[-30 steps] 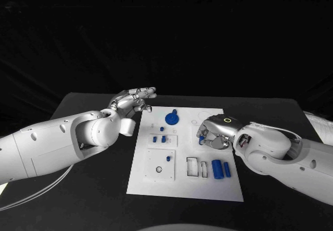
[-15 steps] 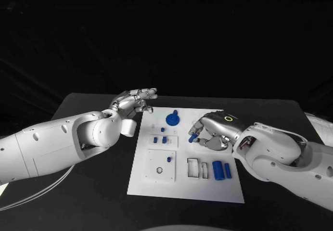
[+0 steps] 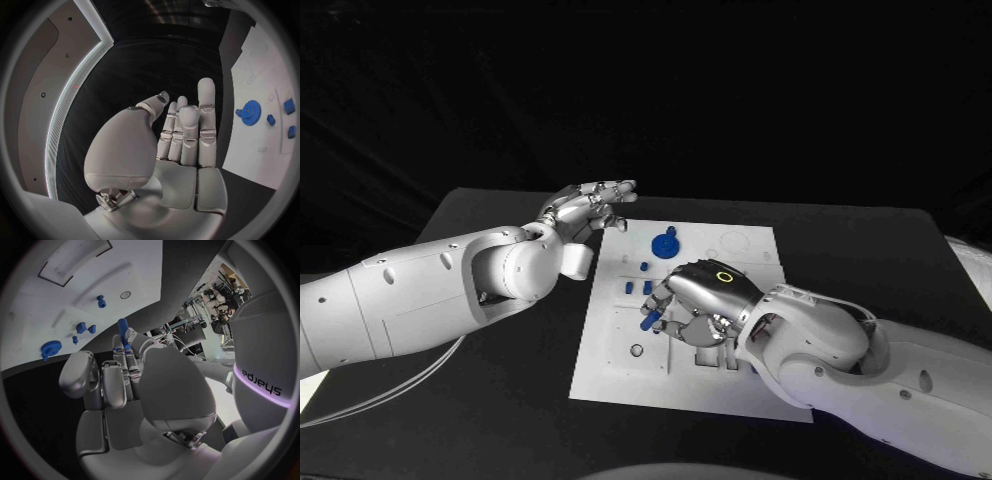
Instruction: Assemble the parts on the task board
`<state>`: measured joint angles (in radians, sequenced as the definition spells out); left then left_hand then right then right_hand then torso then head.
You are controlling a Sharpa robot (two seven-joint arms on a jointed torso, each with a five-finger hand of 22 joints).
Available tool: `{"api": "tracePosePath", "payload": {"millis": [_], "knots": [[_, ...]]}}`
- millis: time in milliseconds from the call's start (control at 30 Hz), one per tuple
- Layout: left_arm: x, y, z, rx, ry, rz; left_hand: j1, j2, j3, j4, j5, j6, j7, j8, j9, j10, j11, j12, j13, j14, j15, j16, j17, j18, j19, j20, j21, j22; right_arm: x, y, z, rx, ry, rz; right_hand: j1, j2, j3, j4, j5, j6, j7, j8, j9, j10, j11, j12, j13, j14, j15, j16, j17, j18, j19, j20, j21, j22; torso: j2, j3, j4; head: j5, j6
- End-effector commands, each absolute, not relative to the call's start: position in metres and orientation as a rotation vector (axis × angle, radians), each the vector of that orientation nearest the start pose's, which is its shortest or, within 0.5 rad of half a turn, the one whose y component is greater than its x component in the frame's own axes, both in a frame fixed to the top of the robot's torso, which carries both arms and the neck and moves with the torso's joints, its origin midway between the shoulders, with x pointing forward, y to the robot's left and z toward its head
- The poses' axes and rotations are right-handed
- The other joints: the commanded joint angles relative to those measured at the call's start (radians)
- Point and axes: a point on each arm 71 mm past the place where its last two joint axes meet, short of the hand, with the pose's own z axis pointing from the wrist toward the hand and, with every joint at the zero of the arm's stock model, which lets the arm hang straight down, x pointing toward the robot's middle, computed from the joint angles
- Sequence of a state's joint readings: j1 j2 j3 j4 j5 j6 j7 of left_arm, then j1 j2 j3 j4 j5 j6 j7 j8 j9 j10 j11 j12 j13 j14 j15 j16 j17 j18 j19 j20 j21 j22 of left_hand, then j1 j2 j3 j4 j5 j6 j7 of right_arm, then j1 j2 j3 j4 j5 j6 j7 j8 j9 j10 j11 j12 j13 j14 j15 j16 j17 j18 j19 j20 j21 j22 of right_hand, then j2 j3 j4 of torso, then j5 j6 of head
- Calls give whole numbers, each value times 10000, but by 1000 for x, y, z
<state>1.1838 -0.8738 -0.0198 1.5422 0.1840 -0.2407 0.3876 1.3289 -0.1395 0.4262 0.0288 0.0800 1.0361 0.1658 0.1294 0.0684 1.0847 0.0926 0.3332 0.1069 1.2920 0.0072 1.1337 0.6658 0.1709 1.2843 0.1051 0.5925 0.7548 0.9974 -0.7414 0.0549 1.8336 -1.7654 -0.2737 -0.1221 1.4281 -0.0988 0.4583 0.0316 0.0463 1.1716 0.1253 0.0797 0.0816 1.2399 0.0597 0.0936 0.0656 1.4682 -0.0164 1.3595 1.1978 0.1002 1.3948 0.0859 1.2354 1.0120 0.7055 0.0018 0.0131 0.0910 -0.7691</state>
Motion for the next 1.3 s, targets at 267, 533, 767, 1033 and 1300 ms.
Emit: {"api": "tracePosePath", "payload": {"millis": [267,533,767,1033,1300], "knots": [[486,217,-180,-13236,13771,-16726,13,125,-30,-48,60,-73,28,67,-6,-87,5,38,9,-75,2,-8,-12,110,49,0,-65,-11,371,-56,-213,-5792,16037,9990,77,11,124,-31,61,6,34,-13,9,60,4,-34,10,408,-71,33,0,41,38,-58,48,13,10,4,-9,148,-102],[485,218,-180,-13166,13768,-16682,6,140,-35,-44,57,-79,32,70,-6,-100,8,53,9,-75,4,-3,-13,110,51,1,-70,-15,373,-57,-223,-6071,16368,9547,69,11,138,-39,65,8,40,-17,10,62,10,-42,11,408,-67,35,3,41,37,-57,49,13,4,0,-1,138,-143],[485,218,-180,-13145,13773,-16682,6,140,-35,-44,57,-79,32,70,-6,-100,8,53,9,-75,4,-3,-13,110,51,1,-70,-15,375,-55,-226,-6203,16567,9368,46,8,141,-36,64,15,44,-17,12,67,15,-46,12,409,-63,40,10,39,37,-55,52,17,4,0,-15,157,-155],[485,218,-180,-13142,13780,-16688,6,140,-35,-44,57,-79,32,70,-6,-100,8,53,9,-75,4,-3,-13,110,51,1,-70,-15,376,-51,-230,-6272,16561,9283,46,8,141,-36,64,15,44,-17,12,67,15,-46,12,409,-63,40,10,39,37,-55,52,17,12,5,-8,170,-176],[485,218,-180,-13143,13788,-16692,6,140,-35,-44,57,-79,32,70,-6,-100,8,53,9,-75,4,-3,-13,110,51,1,-70,-15,375,-48,-230,-6280,16484,9326,29,7,144,-33,61,18,45,-18,13,70,17,-51,13,407,-61,36,1,41,34,-53,47,8,5,0,-8,164,-193]]}}
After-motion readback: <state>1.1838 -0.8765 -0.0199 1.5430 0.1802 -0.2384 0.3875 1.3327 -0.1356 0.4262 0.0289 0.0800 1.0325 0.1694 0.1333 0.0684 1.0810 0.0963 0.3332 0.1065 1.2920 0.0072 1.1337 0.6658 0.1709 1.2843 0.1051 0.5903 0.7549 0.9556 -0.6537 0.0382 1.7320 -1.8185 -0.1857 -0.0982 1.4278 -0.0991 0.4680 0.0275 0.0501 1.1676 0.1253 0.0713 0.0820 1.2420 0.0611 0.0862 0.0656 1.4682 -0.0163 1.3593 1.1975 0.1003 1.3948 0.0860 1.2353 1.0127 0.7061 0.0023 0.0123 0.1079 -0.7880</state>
